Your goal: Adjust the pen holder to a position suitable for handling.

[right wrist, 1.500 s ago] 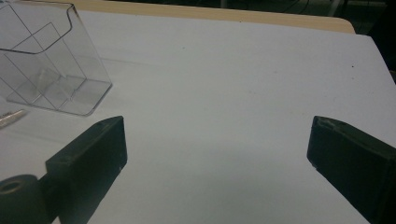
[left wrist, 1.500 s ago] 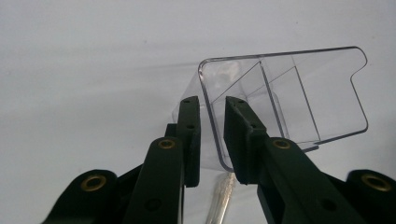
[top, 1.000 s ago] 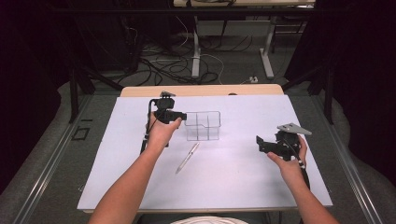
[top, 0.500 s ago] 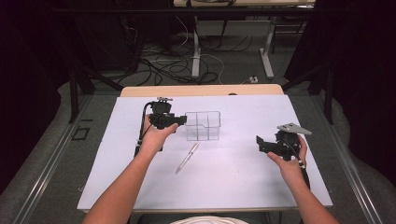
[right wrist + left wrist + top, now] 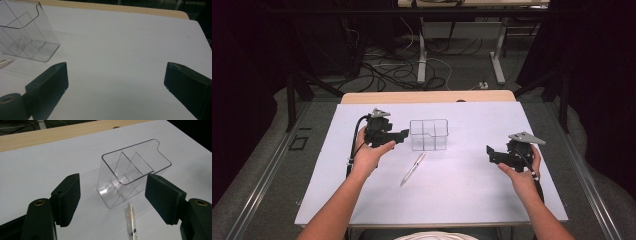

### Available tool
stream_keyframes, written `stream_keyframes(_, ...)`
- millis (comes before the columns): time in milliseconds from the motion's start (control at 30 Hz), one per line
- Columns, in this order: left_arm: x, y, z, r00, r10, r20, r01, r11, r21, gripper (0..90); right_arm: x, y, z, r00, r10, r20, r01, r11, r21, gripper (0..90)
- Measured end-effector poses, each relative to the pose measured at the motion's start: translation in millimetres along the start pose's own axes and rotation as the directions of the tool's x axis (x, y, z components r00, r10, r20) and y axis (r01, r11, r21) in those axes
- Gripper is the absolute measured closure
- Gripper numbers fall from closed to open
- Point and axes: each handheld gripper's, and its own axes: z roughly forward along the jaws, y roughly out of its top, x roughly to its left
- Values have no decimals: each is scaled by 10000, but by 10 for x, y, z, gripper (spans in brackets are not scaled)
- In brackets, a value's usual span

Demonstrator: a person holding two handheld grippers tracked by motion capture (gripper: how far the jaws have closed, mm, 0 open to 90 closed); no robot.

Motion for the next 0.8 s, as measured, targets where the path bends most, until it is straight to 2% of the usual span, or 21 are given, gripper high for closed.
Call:
stream_keyframes(100,-1,-26,-43,9999,76,-139,-78,9999,-135,234,1,-1,2,10000,17,-37,-18,10000,-25,50)
stream_keyframes(300,-6,-108,-92,9989,-225,423,238,9992,-317,159,9,2,-7,10000,78,-32,-78,10000,-46,51)
stream_keyframes(433,-6,-176,-97,9986,-164,500,181,9993,-338,130,4,2,-8,10000,3,-50,-3,10000,-71,51)
stream_keyframes(500,-8,-202,-96,9991,111,399,-100,9996,-279,129,5,4,-10,10000,29,-73,-29,10000,-58,51)
stream_keyframes(633,-37,-272,-89,9965,478,692,-472,9988,-101,132,8,6,-19,10000,65,-71,-65,10000,-15,51)
stream_keyframes(800,-110,-332,-71,9928,959,719,-965,9953,40,167,7,6,-20,9999,-9,-105,8,10000,-35,51)
